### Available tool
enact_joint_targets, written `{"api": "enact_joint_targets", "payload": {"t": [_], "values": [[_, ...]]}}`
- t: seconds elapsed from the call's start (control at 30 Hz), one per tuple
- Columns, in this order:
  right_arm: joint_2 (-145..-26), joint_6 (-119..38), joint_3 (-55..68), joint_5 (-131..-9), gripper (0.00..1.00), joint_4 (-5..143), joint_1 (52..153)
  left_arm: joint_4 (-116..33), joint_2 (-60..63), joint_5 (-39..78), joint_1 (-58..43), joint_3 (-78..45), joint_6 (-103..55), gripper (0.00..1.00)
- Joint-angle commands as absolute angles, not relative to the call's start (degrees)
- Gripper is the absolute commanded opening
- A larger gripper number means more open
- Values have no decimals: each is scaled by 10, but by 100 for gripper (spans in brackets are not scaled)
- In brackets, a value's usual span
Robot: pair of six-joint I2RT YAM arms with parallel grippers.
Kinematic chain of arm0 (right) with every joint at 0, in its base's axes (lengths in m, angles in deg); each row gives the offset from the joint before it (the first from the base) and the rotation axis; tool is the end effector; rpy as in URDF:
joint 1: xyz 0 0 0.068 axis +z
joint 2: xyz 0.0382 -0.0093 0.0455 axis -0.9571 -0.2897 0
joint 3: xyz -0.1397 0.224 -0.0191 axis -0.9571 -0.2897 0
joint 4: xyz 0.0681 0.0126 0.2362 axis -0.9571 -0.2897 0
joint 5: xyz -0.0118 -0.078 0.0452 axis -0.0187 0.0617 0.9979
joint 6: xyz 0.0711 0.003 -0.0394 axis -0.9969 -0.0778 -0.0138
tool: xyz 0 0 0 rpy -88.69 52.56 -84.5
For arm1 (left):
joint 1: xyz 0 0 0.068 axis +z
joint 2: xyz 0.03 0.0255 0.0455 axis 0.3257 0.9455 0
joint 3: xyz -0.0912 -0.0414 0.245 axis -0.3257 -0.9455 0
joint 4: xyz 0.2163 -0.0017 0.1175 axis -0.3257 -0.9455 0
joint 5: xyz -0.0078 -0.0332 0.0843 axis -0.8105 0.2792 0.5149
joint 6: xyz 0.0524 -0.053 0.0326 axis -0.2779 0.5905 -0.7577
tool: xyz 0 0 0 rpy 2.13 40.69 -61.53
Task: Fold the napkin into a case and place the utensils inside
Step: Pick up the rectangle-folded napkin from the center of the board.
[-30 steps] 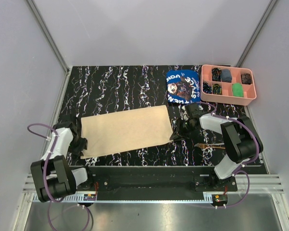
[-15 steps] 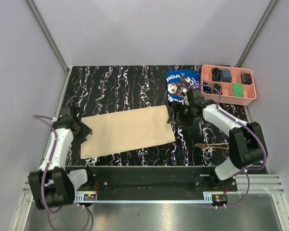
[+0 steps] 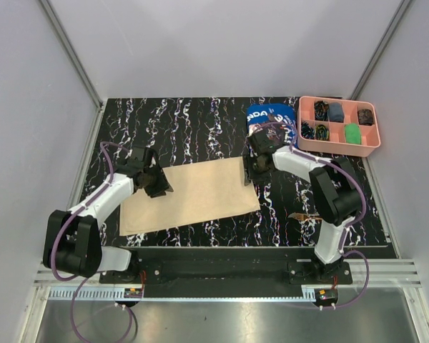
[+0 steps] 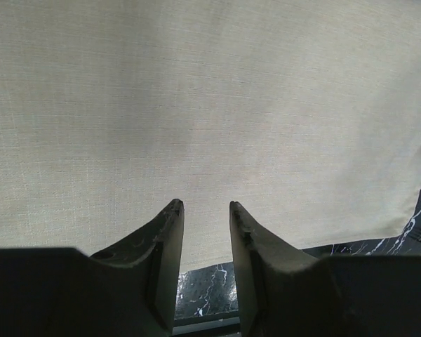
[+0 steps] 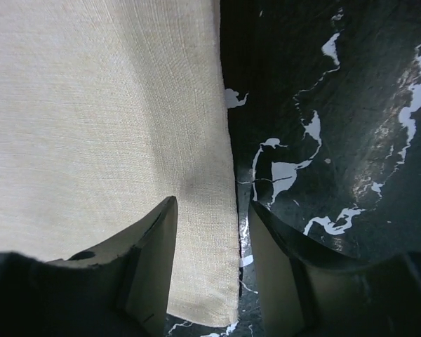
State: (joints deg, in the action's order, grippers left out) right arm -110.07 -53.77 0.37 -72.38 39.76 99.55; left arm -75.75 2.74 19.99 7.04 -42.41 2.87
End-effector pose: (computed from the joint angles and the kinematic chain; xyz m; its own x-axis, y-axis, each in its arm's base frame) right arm 0.3263 0.1691 0.1406 -0.9329 -0.0836 -0.3503 -0.1672 0.9621 0.2156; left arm 0.2472 -0.0624 0.1722 -0.8437 -0.4488 -0.2946 -0.3240 0.8632 -0.3872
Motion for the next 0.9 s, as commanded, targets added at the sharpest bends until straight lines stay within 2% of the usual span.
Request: {"api": "enact_joint_targets", "payload": {"t": [0.0,0.37,0.43,0.47,0.53,0.7,0.87], "values": [[-1119,-527,29,-821,52,384,1031,-723,12,183,66,-410,11,35],[-1180,-548,35,-880,50,366,1068,-696,-4,147,63,-444,10,35],[-1185,-553,24,-882,44,370,1068,-691,-6,144,60,-448,12,35],[-1184,-560,15,-880,35,387,1068,-689,-5,140,60,-450,12,35],[-1182,-565,-7,-879,29,405,1068,-690,-7,139,61,-452,13,35],[-1187,-558,-19,-879,0,408,1061,-698,-13,146,61,-449,12,36],[-1117,-547,-37,-916,0,390,1042,-723,-13,194,63,-433,17,36]]}}
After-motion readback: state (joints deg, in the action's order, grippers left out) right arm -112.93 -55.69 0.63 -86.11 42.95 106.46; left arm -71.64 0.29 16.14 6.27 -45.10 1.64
